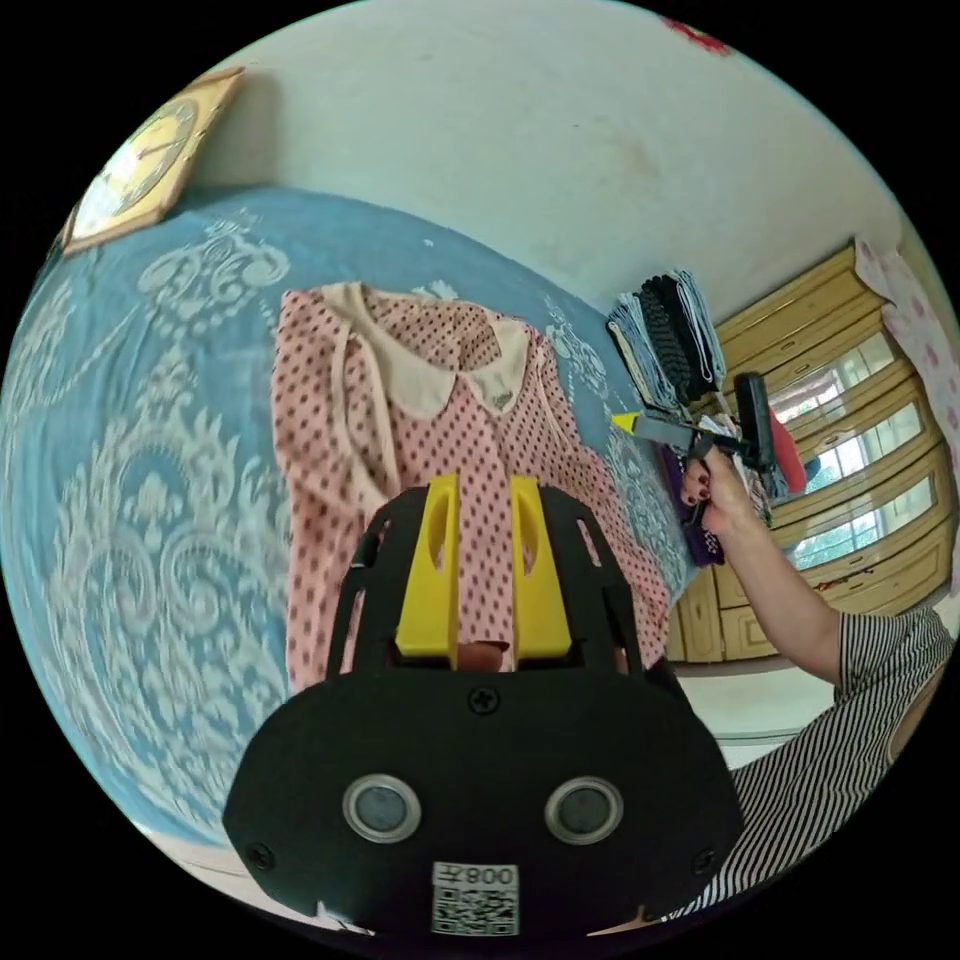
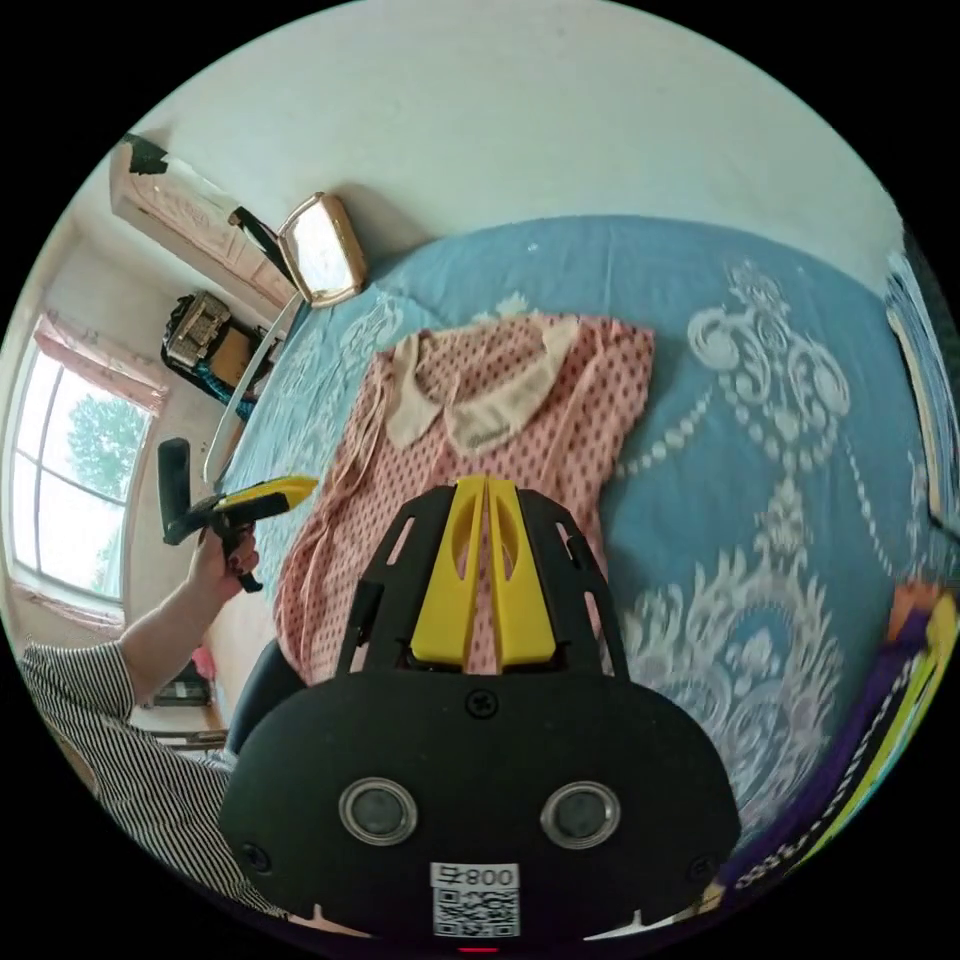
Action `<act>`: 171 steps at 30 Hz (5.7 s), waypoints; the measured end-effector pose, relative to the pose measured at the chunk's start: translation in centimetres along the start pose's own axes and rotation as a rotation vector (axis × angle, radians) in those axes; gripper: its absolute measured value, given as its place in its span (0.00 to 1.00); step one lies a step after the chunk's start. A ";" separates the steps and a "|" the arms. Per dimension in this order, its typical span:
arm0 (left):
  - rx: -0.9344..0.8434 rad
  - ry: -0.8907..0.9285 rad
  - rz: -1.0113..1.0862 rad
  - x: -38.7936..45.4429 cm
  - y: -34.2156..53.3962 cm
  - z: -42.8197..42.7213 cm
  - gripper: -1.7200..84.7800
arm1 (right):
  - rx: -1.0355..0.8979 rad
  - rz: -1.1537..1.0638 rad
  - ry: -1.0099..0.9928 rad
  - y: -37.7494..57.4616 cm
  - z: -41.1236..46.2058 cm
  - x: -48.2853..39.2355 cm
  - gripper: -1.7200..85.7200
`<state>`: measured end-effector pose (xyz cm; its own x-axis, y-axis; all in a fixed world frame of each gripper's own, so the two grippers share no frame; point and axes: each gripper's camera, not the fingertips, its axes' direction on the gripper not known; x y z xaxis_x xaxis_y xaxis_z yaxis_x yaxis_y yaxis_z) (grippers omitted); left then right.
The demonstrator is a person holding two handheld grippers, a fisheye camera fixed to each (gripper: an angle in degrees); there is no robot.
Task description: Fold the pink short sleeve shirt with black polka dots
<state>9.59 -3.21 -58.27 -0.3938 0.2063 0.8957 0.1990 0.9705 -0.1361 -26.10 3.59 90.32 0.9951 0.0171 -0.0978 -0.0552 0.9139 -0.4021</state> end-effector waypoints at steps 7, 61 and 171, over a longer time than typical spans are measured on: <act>-0.056 -0.009 0.199 3.6 -11.0 9.5 0.12 | -0.028 -0.050 0.136 -10.7 7.3 1.4 0.03; 0.044 -0.320 0.100 1.2 -5.7 1.3 0.10 | 0.090 -0.055 0.051 -3.1 12.2 3.5 0.02; 0.148 0.562 -0.487 -1.0 77.9 -22.5 0.03 | 0.135 0.245 -0.588 66.2 -33.1 6.1 0.02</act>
<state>45.65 69.35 -60.23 0.1183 -0.3056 0.9448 -0.0187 0.9506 0.3098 -26.46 50.78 32.92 0.8364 0.4153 0.3578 -0.3133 0.8978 -0.3096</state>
